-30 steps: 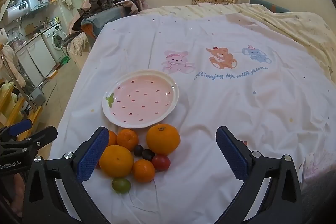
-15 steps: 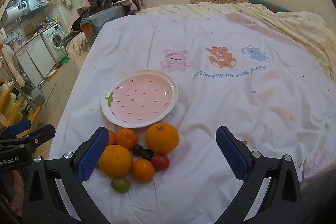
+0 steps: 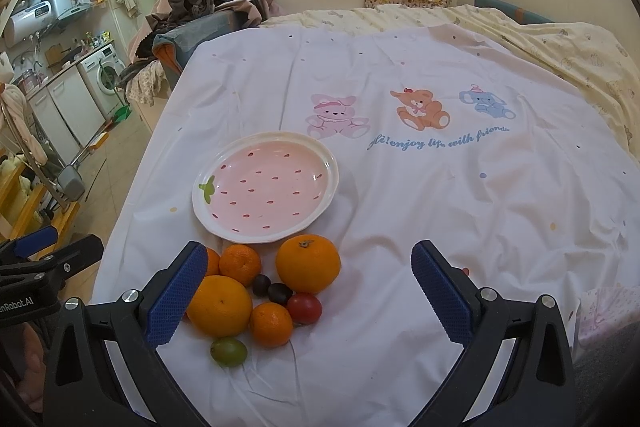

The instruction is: Organize fruits

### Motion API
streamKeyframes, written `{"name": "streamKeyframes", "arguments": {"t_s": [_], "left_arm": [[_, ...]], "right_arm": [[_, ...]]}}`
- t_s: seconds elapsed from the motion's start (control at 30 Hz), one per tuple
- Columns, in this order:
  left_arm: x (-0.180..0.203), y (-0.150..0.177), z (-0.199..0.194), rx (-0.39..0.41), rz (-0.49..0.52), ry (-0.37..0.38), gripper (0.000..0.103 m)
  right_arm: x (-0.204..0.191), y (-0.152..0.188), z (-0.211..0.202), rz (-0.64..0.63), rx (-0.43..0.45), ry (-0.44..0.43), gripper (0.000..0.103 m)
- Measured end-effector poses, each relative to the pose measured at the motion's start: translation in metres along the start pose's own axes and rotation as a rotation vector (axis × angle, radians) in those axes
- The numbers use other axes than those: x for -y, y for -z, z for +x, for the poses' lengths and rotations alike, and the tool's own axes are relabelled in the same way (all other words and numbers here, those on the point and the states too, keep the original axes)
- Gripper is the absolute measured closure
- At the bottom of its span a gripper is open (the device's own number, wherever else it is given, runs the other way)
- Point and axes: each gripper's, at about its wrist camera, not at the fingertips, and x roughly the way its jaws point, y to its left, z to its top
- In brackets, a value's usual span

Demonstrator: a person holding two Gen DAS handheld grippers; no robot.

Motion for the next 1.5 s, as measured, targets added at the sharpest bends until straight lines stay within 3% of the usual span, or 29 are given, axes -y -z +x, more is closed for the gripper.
{"name": "streamKeyframes", "arguments": {"t_s": [0.83, 1.5], "left_arm": [[0.0017, -0.0009, -0.0007, 0.004, 0.008, 0.004, 0.001], [0.0015, 0.0012, -0.0032, 0.018, 0.013, -0.044, 0.001]], "right_arm": [[0.0037, 0.0005, -0.0008, 0.011, -0.010, 0.001, 0.000], [0.0101, -0.0028, -0.0050, 0.045, -0.004, 0.004, 0.000]]}}
